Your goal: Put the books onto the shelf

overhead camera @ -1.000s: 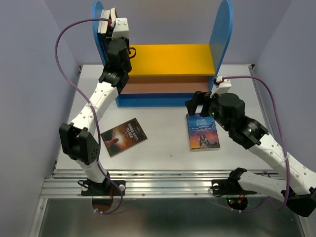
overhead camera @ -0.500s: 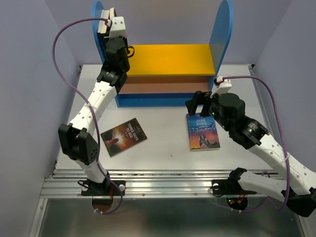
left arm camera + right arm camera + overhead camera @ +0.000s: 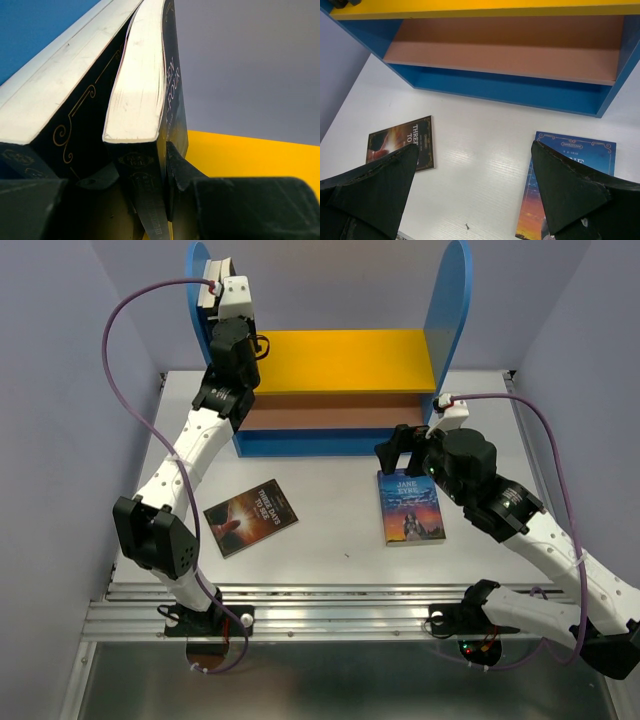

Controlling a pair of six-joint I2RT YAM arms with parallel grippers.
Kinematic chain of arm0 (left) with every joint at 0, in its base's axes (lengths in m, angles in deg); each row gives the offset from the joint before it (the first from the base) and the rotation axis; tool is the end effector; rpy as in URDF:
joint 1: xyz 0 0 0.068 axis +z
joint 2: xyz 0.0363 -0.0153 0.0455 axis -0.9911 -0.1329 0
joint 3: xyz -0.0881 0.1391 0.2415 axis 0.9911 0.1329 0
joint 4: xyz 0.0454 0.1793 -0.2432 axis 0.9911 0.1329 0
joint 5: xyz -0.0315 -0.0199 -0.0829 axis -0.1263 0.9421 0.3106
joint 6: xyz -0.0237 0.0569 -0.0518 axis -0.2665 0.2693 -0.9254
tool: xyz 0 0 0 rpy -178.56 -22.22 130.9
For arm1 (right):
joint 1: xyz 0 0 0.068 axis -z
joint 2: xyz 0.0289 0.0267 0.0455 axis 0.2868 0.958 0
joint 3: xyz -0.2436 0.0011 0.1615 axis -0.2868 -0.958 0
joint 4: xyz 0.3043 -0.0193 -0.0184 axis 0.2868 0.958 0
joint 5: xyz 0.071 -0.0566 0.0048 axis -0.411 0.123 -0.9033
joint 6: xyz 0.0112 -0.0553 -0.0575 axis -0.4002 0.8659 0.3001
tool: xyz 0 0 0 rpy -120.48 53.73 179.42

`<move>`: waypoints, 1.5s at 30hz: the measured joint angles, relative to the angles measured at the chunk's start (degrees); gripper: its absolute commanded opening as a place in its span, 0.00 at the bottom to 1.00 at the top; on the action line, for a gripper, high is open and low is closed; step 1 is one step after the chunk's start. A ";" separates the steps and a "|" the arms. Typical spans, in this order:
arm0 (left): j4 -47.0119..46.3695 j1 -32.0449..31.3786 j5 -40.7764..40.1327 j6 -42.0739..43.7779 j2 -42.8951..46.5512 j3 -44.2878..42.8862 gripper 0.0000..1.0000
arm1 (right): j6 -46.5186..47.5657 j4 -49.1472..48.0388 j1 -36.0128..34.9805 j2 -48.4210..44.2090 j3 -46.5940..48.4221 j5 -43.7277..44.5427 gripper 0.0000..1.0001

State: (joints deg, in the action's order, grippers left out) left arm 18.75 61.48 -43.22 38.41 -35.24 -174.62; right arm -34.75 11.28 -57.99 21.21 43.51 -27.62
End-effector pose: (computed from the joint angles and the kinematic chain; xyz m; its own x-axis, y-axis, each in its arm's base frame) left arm 0.4393 -0.1303 0.4990 0.1834 0.0426 -0.9821 -0.1712 0.9852 0.0108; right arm 0.2232 0.1676 0.4094 -0.3197 0.1767 -0.9309 -0.3084 0.9095 0.2786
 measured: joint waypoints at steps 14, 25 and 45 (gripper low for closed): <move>1.31 -0.02 -0.02 -0.39 1.46 1.29 0.44 | 0.00 0.00 0.00 0.00 0.00 -0.46 1.00; 3.21 -0.26 0.00 -1.62 1.53 1.62 0.46 | 0.00 0.00 0.00 0.04 0.00 -1.18 1.00; 7.02 -1.42 1.92 -6.05 6.49 1.92 0.70 | -0.17 0.02 0.00 0.55 0.00 -3.48 1.00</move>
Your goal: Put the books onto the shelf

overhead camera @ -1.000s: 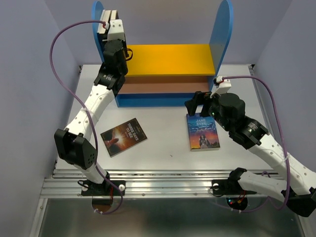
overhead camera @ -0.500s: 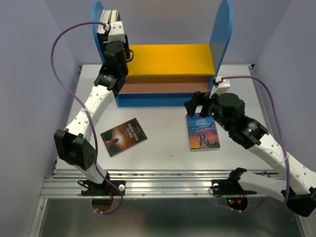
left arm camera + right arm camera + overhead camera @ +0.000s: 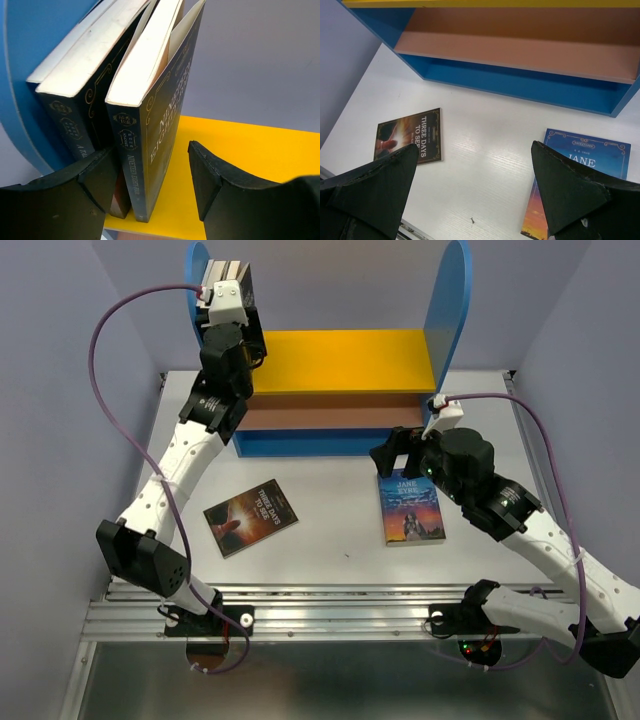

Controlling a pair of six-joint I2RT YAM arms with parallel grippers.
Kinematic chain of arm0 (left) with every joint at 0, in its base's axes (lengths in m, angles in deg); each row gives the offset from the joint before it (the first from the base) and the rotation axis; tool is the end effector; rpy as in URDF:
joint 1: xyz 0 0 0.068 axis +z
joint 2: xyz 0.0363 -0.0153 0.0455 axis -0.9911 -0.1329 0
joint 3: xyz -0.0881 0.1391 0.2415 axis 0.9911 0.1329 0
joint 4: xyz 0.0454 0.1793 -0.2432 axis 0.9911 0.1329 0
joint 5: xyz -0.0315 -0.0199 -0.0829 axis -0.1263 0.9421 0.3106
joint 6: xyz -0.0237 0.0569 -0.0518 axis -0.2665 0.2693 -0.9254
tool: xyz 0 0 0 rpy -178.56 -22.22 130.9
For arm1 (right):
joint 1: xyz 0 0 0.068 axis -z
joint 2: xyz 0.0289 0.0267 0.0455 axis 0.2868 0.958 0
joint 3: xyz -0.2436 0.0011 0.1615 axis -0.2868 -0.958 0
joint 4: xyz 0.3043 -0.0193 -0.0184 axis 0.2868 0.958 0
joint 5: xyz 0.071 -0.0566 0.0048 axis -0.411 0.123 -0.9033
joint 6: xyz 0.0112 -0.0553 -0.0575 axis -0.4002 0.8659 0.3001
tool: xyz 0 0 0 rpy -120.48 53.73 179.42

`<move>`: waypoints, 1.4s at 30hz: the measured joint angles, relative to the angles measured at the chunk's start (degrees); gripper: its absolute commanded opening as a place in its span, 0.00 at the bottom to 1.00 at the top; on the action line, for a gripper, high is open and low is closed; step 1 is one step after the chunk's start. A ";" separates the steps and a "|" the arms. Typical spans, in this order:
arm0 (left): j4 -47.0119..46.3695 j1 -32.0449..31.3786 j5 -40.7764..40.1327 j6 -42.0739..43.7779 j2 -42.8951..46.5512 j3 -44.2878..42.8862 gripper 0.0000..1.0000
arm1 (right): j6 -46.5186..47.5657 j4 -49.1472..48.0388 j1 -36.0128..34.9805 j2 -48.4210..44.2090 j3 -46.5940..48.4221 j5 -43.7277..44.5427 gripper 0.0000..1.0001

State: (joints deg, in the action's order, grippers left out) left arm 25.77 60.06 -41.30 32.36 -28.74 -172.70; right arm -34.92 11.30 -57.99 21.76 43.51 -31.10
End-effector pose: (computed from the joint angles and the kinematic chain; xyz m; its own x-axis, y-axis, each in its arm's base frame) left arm 0.4012 -0.1291 0.5166 0.1607 -0.0505 -0.9857 -0.0969 0.9931 -0.0666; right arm 0.2235 0.1732 0.4066 -0.3471 0.1644 -0.9233 -0.3552 0.8881 0.2916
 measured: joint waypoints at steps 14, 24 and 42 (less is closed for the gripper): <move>3.02 -3.61 -3.54 -1.46 13.38 2.23 0.99 | -0.02 0.00 0.00 0.04 0.00 -1.29 1.00; 3.02 -13.05 2.10 -2.27 16.81 -0.61 0.99 | -0.02 0.02 0.00 0.00 0.00 -1.46 1.00; 14.36 -12.76 8.74 -3.28 -17.81 -23.04 0.99 | 0.17 0.04 0.00 -0.96 0.00 -1.31 1.00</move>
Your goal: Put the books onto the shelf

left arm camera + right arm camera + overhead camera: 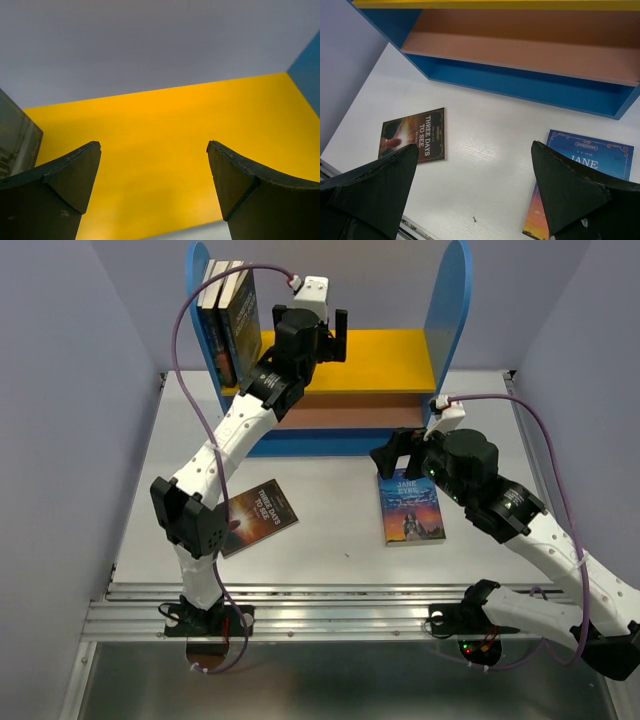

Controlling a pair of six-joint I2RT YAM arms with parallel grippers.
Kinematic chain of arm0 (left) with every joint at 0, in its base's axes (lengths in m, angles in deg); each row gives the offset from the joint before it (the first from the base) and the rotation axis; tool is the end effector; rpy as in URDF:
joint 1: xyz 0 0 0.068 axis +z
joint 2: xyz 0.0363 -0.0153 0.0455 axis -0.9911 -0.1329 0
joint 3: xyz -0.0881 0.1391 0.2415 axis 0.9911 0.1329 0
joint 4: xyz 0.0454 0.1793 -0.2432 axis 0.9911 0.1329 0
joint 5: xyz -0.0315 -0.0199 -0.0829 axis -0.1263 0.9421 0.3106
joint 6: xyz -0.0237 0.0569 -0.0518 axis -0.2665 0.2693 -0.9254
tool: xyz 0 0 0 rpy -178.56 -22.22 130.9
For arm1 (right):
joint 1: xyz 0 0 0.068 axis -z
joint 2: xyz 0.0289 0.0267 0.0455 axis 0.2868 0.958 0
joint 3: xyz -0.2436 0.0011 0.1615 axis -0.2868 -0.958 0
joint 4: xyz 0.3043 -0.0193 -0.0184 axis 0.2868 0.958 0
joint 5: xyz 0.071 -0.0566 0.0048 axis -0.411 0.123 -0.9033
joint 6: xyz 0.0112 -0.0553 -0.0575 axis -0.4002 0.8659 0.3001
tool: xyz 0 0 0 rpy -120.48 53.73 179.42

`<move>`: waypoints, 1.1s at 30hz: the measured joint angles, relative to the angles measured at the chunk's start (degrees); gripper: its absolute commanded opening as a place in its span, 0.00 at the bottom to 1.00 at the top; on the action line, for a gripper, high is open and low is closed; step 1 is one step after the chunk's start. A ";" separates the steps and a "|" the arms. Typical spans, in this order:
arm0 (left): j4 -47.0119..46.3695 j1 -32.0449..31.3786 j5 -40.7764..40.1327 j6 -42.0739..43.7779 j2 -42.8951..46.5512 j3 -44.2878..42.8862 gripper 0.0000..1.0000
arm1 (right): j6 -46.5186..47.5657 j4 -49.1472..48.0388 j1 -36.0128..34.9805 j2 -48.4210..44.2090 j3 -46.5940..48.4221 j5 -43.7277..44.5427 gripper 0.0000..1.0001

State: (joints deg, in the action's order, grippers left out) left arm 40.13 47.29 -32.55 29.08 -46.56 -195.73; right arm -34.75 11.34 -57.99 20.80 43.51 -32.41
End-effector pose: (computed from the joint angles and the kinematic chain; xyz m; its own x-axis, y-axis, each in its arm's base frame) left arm 0.4259 -0.2708 0.5113 0.0024 -0.0490 -0.9988 0.2714 0.9614 -0.0465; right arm 0.2190 0.1713 0.4107 -0.3420 0.1679 -0.9246 -0.3782 0.8761 0.2990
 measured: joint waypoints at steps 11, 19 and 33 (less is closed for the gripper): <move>0.87 8.33 -5.51 -1.38 -6.14 -5.53 0.99 | 0.09 0.02 0.00 0.20 0.00 0.44 1.00; 0.92 10.10 -7.87 -1.68 -8.39 -5.81 0.99 | 0.09 0.07 0.00 1.20 0.00 0.42 1.00; 0.96 10.78 -11.32 -1.05 -10.56 -5.86 0.99 | 0.09 0.09 0.00 1.27 0.00 0.76 1.00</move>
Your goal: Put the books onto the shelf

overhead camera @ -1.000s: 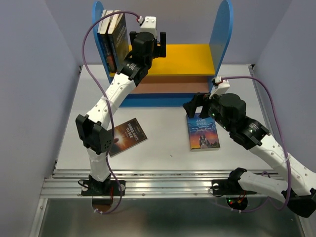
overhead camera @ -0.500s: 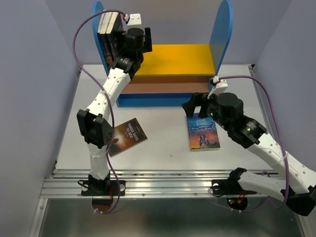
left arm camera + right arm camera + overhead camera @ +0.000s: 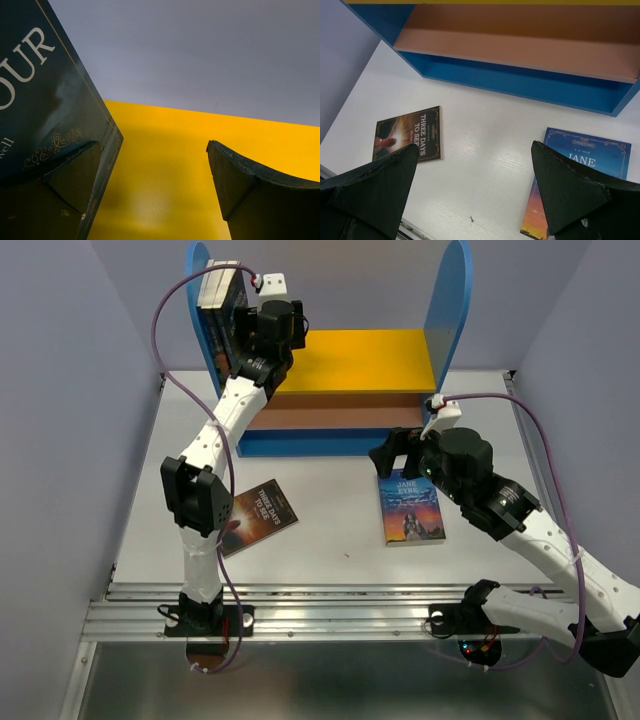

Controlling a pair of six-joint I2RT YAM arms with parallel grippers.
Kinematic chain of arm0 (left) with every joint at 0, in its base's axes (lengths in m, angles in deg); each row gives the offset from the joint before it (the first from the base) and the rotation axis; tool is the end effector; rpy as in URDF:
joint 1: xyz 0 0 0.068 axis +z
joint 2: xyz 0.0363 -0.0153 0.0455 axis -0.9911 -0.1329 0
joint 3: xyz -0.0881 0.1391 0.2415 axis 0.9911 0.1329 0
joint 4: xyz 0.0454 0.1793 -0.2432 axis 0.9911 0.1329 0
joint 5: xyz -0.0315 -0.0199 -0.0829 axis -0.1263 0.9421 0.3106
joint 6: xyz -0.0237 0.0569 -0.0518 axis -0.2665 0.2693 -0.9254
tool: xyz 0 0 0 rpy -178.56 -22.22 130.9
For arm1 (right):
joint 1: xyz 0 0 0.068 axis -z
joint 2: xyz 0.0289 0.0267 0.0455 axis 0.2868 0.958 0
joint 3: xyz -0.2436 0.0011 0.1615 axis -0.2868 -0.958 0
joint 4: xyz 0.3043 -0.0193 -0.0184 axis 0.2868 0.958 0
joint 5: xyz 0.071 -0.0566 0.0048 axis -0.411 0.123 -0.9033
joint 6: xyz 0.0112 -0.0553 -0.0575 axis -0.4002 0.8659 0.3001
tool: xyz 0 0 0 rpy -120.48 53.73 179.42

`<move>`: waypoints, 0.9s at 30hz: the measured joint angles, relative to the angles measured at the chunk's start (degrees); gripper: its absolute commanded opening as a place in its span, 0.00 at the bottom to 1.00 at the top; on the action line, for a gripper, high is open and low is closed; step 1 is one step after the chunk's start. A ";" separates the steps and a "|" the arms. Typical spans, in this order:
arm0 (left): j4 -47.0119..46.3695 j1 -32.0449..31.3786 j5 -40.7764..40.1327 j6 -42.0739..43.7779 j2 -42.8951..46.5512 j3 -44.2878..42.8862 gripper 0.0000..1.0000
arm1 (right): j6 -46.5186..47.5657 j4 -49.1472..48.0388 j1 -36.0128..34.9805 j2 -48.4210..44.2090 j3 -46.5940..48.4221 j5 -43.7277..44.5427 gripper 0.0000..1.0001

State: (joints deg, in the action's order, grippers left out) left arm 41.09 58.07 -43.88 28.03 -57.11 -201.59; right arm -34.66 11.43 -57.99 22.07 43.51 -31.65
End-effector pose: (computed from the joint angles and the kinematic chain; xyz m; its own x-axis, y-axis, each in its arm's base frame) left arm 0.5214 -0.1963 0.4575 -0.0680 -0.0253 -0.9974 -0.1139 0.9933 -0.0174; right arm 0.2243 0.1748 0.4048 -0.3538 0.1542 -0.9225 -0.3629 0.8864 0.2873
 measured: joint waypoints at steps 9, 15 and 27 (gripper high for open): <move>0.02 0.79 -0.55 0.07 0.00 0.00 0.99 | 0.00 0.00 0.00 0.00 0.00 0.61 1.00; 0.09 1.05 1.77 0.11 0.02 0.00 0.99 | 0.00 0.00 0.00 0.00 0.00 0.63 1.00; -0.66 1.64 10.58 -2.01 5.42 2.54 0.99 | 0.00 0.00 0.00 0.02 0.00 0.61 1.00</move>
State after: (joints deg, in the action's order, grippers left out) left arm 40.44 59.71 -33.30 26.02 -51.69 -199.05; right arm -34.66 11.43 -57.99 22.09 43.51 -31.03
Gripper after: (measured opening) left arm 0.989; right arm 0.998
